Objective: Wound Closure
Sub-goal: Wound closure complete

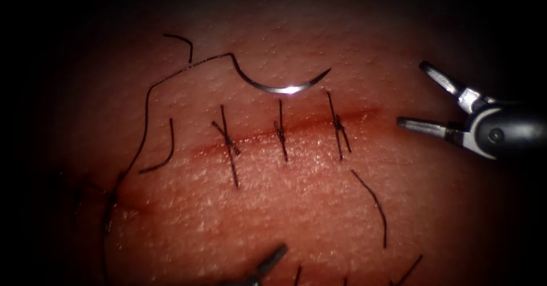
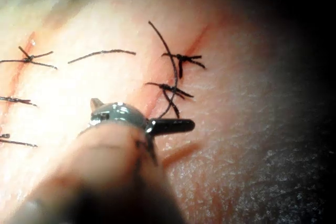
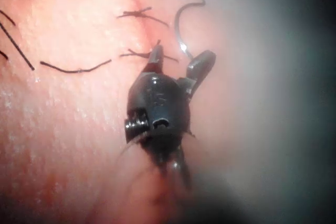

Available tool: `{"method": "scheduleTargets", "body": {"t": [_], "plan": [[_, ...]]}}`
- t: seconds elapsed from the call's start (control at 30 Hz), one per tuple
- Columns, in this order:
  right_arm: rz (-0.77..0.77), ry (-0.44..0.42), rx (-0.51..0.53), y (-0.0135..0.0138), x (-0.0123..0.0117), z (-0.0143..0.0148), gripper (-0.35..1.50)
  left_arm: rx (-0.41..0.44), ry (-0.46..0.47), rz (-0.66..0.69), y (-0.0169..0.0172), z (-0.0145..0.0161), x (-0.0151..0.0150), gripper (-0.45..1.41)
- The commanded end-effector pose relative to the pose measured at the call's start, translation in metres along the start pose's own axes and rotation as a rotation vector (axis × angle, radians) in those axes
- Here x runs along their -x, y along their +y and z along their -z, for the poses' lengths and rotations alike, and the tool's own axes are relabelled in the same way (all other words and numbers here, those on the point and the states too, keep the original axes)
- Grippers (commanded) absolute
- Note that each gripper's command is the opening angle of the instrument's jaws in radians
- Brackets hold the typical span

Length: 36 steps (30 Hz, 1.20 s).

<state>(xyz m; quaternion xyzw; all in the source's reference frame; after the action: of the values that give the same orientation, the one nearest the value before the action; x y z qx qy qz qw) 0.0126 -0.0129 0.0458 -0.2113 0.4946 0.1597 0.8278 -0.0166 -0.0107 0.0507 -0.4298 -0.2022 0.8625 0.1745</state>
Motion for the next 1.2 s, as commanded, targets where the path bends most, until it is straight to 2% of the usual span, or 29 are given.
{"method": "scheduleTargets", "body": {"t": [0.03, 0.07, 0.13, 0.2, 0.23, 0.3, 0.33, 0.4, 0.47, 0.53, 0.67, 0.73, 0.8, 0.97, 1.13, 1.2], "plan": [[0.0, 0.005, -0.001, 0.0001, -0.0001, -0.001, 1.18, 0.001, 0.0, -0.002, -0.0003, -0.0007, 0.0, 1.31], [0.004, -0.008, -0.042, 0.0002, -0.0005, -0.0015, 1.28, -0.006, 0.038, -0.006, -0.0011, 0.0018, 0.0, 1.28], [-0.003, -0.019, -0.056, 0.0002, -0.0006, -0.0016, 1.28, -0.007, 0.051, -0.001, -0.0014, 0.0026, 0.0, 1.26], [-0.009, -0.046, -0.092, 0.0, -0.0009, -0.0022, 1.28, -0.02, 0.098, 0.004, -0.0025, 0.0051, -0.0003, 1.19], [-0.009, -0.046, -0.092, 0.0, -0.0009, -0.0022, 1.28, -0.02, 0.098, 0.004, -0.0025, 0.0051, -0.0003, 1.19], [-0.007, -0.049, -0.106, -0.0005, -0.001, -0.0027, 1.3, -0.052, 0.154, -0.041, -0.0045, 0.0069, -0.0005, 1.03], [-0.007, -0.049, -0.106, -0.0005, -0.001, -0.0027, 1.3, -0.052, 0.154, -0.041, -0.0045, 0.0069, -0.0005, 1.03], [-0.008, -0.051, -0.161, -0.0009, -0.0013, -0.0035, 1.26, -0.105, 0.243, -0.107, -0.008, 0.0086, -0.0005, 0.79], [-0.01, -0.045, -0.191, -0.001, -0.0014, -0.0038, 1.21, -0.125, 0.275, -0.121, -0.0098, 0.0092, -0.0001, 0.78], [-0.018, -0.023, -0.201, -0.0016, -0.0013, -0.0037, 1.33, -0.146, 0.301, -0.159, -0.012, 0.01, 0.0008, 0.76], [-0.033, -0.025, -0.244, -0.002, -0.0013, -0.0035, 1.36, -0.149, 0.338, -0.211, -0.0133, 0.0103, 0.0017, 0.69], [-0.048, -0.021, -0.288, -0.0021, -0.0011, -0.003, 1.36, -0.156, 0.37, -0.241, -0.0138, 0.0104, 0.0022, 0.59], [-0.076, -0.019, -0.329, -0.0019, -0.0011, -0.0024, 1.36, -0.168, 0.39, -0.245, -0.0144, 0.0104, 0.0025, 0.57], [-0.075, -0.021, -0.34, -0.0018, -0.001, -0.0022, 1.36, -0.167, 0.417, -0.24, -0.0154, 0.0106, 0.0024, 0.57], [-0.074, -0.022, -0.344, -0.0017, -0.0008, -0.0021, 1.35, -0.166, 0.442, -0.234, -0.0159, 0.0106, 0.002, 0.42], [-0.074, -0.021, -0.345, -0.0017, -0.0008, -0.002, 1.35, -0.168, 0.445, -0.232, -0.0161, 0.0105, 0.0018, 0.42]]}}
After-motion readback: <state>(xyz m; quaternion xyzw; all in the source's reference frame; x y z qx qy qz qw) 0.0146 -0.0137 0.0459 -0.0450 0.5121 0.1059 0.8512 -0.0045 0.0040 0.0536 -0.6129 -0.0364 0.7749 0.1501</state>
